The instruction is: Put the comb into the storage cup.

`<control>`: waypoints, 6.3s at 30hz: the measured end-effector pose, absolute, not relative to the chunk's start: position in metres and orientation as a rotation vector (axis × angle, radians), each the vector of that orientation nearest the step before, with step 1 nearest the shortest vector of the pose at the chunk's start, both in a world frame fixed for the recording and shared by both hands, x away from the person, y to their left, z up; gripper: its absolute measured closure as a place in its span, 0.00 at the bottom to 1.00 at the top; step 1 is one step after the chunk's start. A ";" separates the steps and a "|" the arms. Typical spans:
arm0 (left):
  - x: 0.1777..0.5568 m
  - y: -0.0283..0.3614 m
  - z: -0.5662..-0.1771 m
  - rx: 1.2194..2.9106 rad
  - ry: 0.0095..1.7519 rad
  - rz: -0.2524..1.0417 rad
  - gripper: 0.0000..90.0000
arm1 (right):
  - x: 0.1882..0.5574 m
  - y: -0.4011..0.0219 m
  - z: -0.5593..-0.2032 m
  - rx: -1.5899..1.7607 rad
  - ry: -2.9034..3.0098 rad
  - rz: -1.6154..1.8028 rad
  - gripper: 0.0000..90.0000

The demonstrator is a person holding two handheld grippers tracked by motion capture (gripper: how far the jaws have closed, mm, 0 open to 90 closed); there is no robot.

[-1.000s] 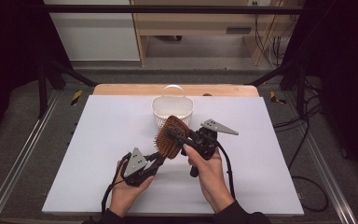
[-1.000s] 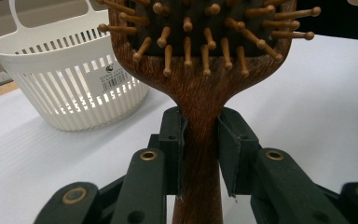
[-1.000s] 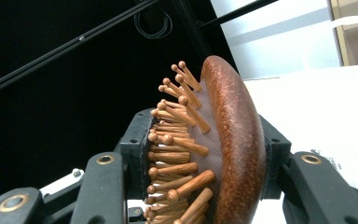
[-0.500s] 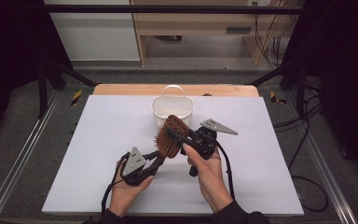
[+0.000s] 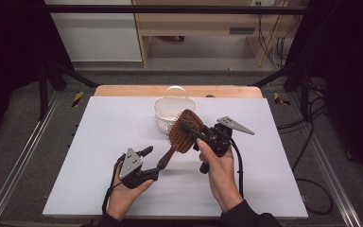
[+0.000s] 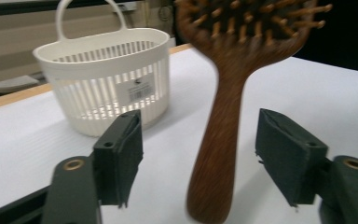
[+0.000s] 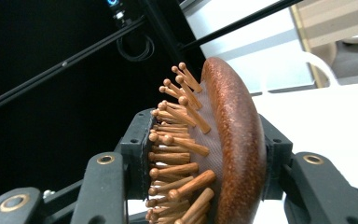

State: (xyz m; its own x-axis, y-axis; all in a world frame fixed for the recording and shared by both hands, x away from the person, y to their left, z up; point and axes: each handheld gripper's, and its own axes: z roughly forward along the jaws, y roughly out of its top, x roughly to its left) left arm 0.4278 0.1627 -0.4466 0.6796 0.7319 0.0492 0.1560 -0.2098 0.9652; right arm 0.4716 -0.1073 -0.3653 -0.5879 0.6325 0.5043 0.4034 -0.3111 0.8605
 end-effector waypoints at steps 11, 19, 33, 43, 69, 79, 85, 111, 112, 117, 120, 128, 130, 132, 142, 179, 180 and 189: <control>0.430 0.204 -0.445 1.662 0.848 0.675 0.10 | 0.476 -0.135 -0.357 1.363 1.646 2.004 0.55; 0.422 0.230 -0.451 1.620 0.925 0.699 0.09 | 0.479 -0.144 -0.353 1.371 1.619 1.995 0.55; 0.408 0.254 -0.463 1.579 0.982 0.729 0.07 | 0.488 -0.146 -0.341 1.377 1.599 1.972 0.55; 0.411 0.255 -0.465 1.575 1.005 0.740 0.04 | 0.502 -0.134 -0.309 1.363 1.553 1.978 0.55; 0.412 0.250 -0.468 1.595 0.976 0.731 0.04 | 0.579 -0.117 -0.266 1.360 1.354 1.977 0.55; 0.413 0.251 -0.469 1.599 0.982 0.731 0.04 | 0.602 -0.109 -0.276 1.356 1.342 1.860 0.55; 0.412 0.251 -0.468 1.601 0.979 0.732 0.04 | 0.606 -0.102 -0.286 1.363 1.346 1.835 0.55; 0.413 0.251 -0.469 1.603 0.980 0.714 0.03 | 0.610 -0.089 -0.343 1.471 1.349 1.847 0.55; 0.413 0.251 -0.469 1.601 0.979 0.713 0.03 | 0.610 -0.088 -0.344 1.466 1.351 1.844 0.55; 0.413 0.252 -0.469 1.594 0.982 0.703 0.03 | 0.612 -0.085 -0.351 1.486 1.350 1.851 0.55; 0.414 0.252 -0.469 1.593 0.983 0.701 0.03 | 0.613 -0.084 -0.355 1.481 1.345 1.847 0.55; 0.413 0.251 -0.469 1.595 0.985 0.694 0.03 | 0.613 -0.076 -0.360 1.459 1.352 1.846 0.55; 0.414 0.252 -0.470 1.573 0.992 0.655 0.03 | 0.614 -0.074 -0.362 1.465 1.345 1.847 0.55; 0.415 0.253 -0.471 1.570 0.999 0.650 0.03 | 0.616 -0.072 -0.364 1.475 1.333 1.845 0.55; 0.415 0.253 -0.471 1.569 0.999 0.651 0.03 | 0.617 -0.065 -0.374 1.482 1.322 1.850 0.55; 0.415 0.247 -0.471 1.602 0.977 0.643 0.03 | 0.602 -0.071 -0.394 1.467 1.378 1.846 0.55; 0.415 0.247 -0.471 1.602 0.976 0.643 0.03 | 0.602 -0.071 -0.394 1.469 1.380 1.846 0.54; 0.415 0.247 -0.471 1.605 0.976 0.642 0.03 | 0.603 -0.075 -0.392 1.449 1.429 1.819 0.54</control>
